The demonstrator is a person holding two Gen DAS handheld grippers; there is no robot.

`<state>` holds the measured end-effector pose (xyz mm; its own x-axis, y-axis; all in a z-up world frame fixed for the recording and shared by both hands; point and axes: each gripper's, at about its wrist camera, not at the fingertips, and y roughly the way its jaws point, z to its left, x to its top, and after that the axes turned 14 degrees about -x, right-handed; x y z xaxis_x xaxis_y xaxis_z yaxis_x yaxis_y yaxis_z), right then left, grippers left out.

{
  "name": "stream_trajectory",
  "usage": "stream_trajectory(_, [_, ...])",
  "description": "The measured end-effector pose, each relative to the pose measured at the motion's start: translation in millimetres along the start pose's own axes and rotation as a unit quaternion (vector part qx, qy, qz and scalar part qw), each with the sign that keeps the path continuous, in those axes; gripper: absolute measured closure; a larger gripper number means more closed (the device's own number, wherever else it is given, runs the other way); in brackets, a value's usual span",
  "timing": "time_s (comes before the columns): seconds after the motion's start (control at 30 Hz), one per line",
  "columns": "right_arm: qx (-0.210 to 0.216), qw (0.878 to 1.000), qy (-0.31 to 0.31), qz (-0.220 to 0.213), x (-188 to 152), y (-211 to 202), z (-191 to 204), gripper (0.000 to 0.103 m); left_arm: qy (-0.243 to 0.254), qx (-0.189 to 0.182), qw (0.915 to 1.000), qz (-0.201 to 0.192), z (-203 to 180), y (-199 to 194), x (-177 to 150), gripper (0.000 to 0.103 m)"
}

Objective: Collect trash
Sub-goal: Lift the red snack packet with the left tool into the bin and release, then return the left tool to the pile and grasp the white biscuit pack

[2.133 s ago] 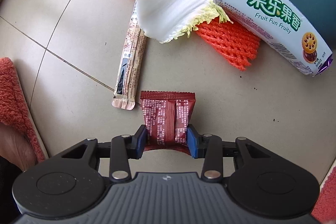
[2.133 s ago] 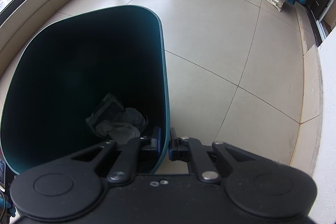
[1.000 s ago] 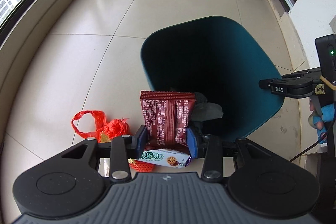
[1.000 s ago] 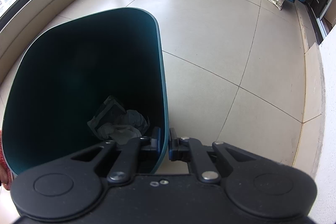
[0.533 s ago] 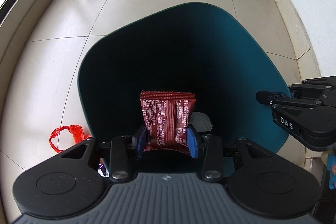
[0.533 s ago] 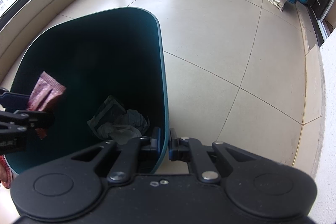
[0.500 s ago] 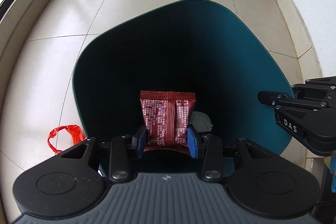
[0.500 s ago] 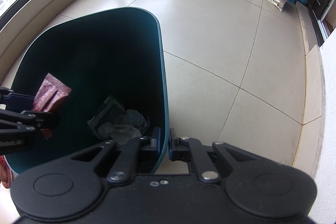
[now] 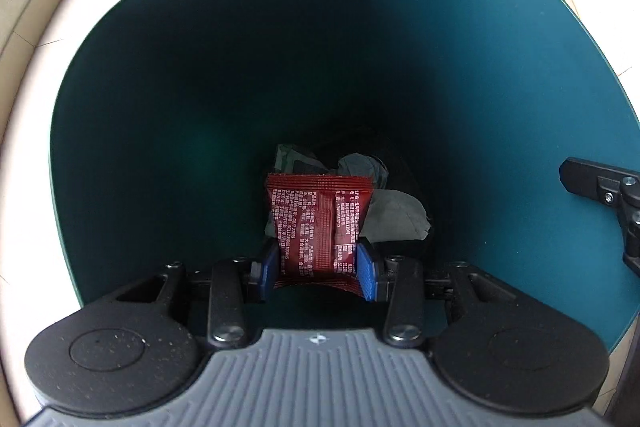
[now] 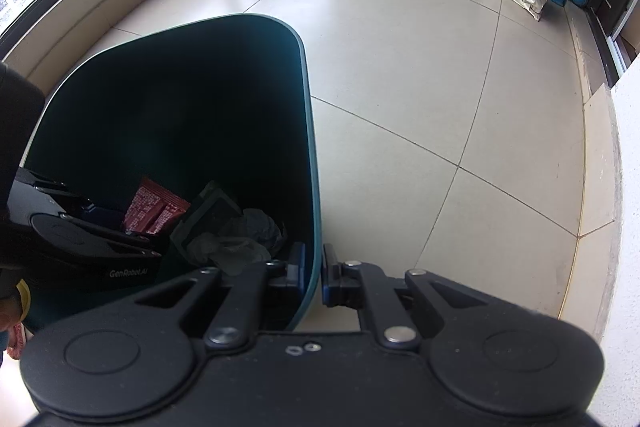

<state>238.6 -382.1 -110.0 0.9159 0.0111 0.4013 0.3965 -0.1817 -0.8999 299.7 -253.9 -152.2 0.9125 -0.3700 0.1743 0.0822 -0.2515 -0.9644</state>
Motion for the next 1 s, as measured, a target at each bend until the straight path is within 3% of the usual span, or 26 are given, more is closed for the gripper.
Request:
stream_trajectory(0.27, [-0.002, 1.000, -0.001, 0.001, -1, 0, 1, 0.096, 0.008, -0.013, 0.9998, -0.014, 0, -9, -4, 0.062])
stream_trajectory(0.4, [-0.003, 1.000, -0.002, 0.000, -1, 0, 2, 0.096, 0.007, -0.019, 0.9994, -0.029, 1, -21, -7, 0.046])
stream_trajectory(1.0, [-0.004, 1.000, 0.000, 0.003, 1, 0, 2, 0.096, 0.039, -0.063, 0.9927, -0.095, 3, -114, -46, 0.045])
